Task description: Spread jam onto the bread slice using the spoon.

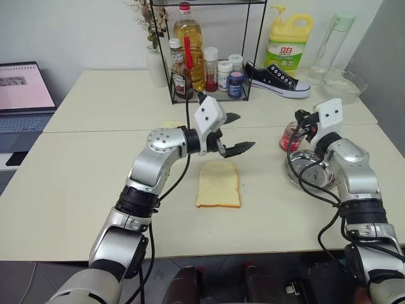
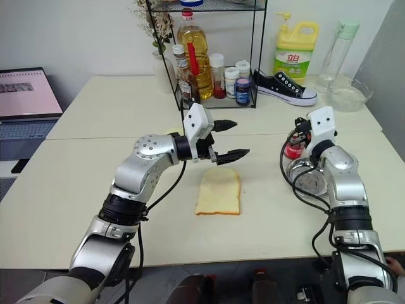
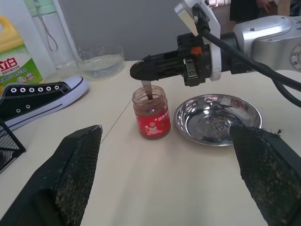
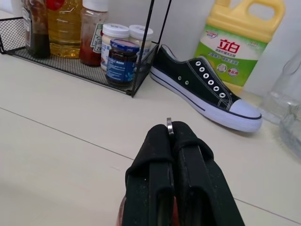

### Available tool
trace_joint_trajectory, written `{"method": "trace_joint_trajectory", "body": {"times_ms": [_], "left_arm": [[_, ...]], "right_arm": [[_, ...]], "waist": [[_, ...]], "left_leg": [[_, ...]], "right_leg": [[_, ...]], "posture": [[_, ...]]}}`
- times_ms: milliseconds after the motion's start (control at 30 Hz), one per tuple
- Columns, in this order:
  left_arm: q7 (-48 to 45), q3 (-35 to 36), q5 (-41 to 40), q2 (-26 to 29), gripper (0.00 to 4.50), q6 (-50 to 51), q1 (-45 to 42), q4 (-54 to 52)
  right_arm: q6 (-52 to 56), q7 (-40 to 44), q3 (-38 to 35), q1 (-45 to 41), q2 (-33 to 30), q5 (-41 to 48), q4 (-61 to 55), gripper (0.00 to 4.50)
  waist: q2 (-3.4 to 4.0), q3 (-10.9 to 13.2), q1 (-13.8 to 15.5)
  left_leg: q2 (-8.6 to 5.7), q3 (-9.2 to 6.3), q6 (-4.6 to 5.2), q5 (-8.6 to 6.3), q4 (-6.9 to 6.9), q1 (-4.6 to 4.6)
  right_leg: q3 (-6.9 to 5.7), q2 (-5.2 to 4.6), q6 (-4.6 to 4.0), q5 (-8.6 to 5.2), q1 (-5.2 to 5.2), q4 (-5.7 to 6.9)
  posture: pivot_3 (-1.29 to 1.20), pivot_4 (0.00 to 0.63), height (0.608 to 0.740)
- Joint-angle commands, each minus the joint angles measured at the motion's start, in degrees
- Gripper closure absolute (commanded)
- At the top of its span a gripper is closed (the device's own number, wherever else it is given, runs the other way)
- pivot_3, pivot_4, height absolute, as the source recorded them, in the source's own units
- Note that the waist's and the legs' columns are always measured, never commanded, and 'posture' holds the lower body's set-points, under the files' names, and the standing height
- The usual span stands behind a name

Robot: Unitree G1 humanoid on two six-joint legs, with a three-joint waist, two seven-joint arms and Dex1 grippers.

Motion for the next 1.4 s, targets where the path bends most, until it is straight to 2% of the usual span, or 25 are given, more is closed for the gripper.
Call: {"method": "trace_joint_trajectory", "body": {"times_ms": [33,433,767,1033,1400], "left_arm": [[0.01,0.78,-0.35,0.36,0.00,-0.36,-0.25,-2.52],[0.21,0.83,-0.07,0.24,0.00,-0.88,-0.72,-1.82],[0.27,0.97,0.06,0.03,0.00,-1.36,-1.35,-0.77],[0.06,0.96,-0.05,0.15,0.00,-1.38,-1.38,-0.70],[-0.70,0.61,0.04,0.04,0.00,-2.33,-1.71,0.09]], "right_arm": [[3.01,-1.60,-4.37,-1.72,0.81,3.72,-0.36,4.47],[17.95,-10.01,-19.13,-6.69,5.03,19.39,-1.09,4.47],[24.24,-17.41,-27.90,-9.16,6.71,30.07,-2.13,4.47],[25.03,-21.08,-29.99,-9.28,6.58,34.05,-2.80,4.47],[24.32,-22.22,-29.96,-8.67,4.84,34.93,-4.02,4.47]], "waist": [[0.00,0.00,0.05],[0.01,0.00,0.01],[0.01,0.00,0.01],[0.01,0.00,-0.04],[0.01,0.00,-0.04]], "left_leg": [[0.00,0.00,0.00,0.00,0.00,0.00],[0.00,0.00,0.02,-0.01,0.00,0.00],[0.00,0.01,0.03,-0.02,-0.01,-0.01],[0.00,0.04,0.04,-0.02,-0.02,-0.01],[0.00,0.03,0.04,-0.02,-0.02,-0.01]], "right_leg": [[0.00,0.00,0.00,0.00,0.00,0.00],[0.01,0.00,0.00,0.00,0.00,0.01],[0.01,0.00,0.00,0.00,-0.01,0.02],[0.03,0.00,0.00,0.00,-0.01,0.02],[0.02,0.00,0.00,0.00,-0.01,0.02]], "posture": [[0.00,0.150,0.740],[0.00,0.150,0.740],[0.00,0.150,0.740],[0.00,0.150,0.740],[0.00,0.150,0.740]]}}
